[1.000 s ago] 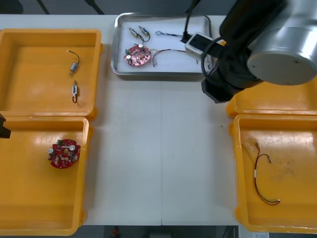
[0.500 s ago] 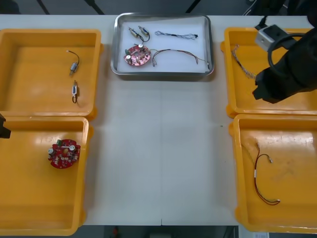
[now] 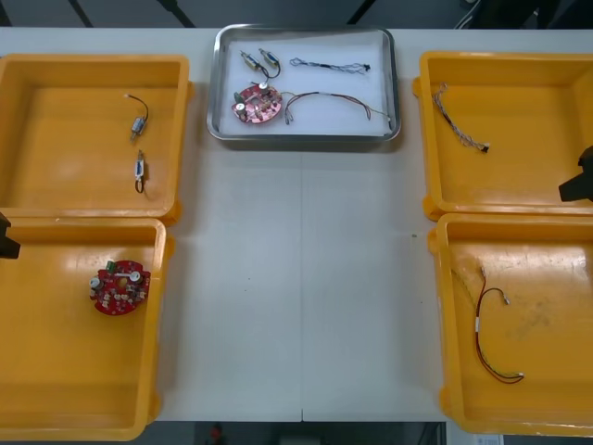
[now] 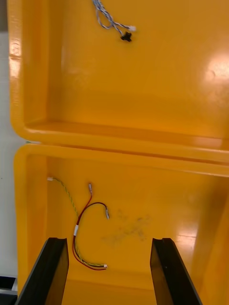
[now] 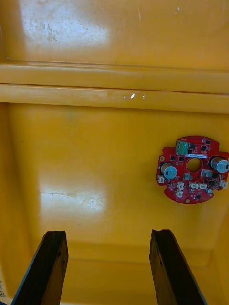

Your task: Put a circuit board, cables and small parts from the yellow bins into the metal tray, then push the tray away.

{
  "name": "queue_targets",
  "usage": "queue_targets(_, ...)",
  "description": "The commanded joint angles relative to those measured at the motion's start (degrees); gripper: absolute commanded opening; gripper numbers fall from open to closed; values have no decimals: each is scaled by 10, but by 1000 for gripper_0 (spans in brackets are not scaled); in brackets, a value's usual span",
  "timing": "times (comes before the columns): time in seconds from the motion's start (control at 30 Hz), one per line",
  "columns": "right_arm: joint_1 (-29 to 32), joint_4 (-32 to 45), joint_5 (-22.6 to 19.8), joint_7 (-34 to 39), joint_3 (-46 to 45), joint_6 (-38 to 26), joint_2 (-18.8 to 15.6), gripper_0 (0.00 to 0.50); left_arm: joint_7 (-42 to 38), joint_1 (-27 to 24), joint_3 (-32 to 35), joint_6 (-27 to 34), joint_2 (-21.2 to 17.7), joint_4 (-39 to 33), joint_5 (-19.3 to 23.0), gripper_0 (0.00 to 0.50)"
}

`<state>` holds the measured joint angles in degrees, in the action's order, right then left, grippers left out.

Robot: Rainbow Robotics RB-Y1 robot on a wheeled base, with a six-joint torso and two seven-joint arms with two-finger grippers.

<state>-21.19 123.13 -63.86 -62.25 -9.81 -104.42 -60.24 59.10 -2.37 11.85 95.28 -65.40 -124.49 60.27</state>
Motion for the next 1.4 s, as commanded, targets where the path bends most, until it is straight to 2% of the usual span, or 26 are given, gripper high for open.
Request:
queue_targets(0.03, 54, 8, -10, -2, -62, -3, -22, 500, 26, 12, 15, 3, -8, -13, -5, 500)
queue_targets(0.2, 84, -15, -21, -11, -87, -3, -20, 500, 26, 12, 15, 3, -8, -13, -5, 500)
queue_targets(0.4, 93, -41, -24, -18, -91, -3, -16, 500, 26, 12, 15, 3, -8, -13, -5, 500)
queue_targets(0.73, 108, -43, 22, -29, -90, -3, 21, 500, 26, 12, 15, 3, -8, -13, -5, 500)
queue_targets(1.2, 132, -29, 19, -58, -87, 16, 50, 500, 26, 12, 15, 3, -8, -13, -5, 500)
queue_targets(1.4, 135, -3, 42, -69, -74, 18, 59, 500, 26, 12, 15, 3, -8, -13, -5, 500)
